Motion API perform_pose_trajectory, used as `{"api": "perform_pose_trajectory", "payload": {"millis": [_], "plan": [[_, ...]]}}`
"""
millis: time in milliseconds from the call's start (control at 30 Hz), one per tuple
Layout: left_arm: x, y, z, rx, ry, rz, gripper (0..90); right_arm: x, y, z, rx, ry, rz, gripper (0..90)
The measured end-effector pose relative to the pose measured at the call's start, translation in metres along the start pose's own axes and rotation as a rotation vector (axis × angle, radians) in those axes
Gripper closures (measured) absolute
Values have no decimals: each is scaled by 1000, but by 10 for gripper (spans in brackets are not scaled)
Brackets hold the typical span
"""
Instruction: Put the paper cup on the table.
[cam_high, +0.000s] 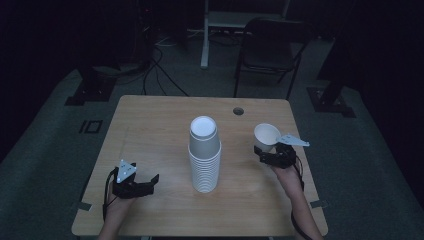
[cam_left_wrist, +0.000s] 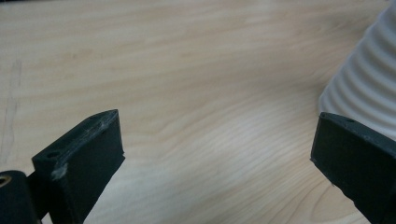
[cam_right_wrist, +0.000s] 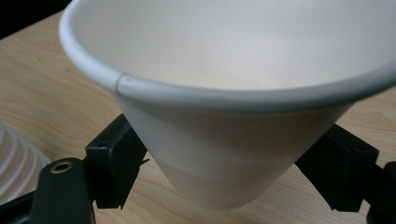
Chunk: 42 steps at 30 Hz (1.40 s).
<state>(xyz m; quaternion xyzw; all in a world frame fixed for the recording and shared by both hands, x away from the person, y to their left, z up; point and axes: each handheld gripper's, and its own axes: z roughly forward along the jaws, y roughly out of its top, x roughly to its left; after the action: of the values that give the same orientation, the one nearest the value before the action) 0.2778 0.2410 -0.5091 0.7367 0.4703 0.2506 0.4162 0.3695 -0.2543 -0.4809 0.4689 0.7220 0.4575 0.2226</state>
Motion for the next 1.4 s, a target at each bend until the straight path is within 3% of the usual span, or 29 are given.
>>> {"api": "perform_pose_trajectory", "payload": {"millis": [300,700,1200,1400], "plan": [[10,-17,8,52,52,-15,29,5,-4,21,15,-6,9,199],[17,-28,14,112,96,-27,29,4,-16,39,56,-34,21,198],[19,-30,13,107,98,-43,29,1,-31,54,103,-54,30,197],[20,-30,13,103,98,-49,29,1,-34,58,112,-53,12,193]]}}
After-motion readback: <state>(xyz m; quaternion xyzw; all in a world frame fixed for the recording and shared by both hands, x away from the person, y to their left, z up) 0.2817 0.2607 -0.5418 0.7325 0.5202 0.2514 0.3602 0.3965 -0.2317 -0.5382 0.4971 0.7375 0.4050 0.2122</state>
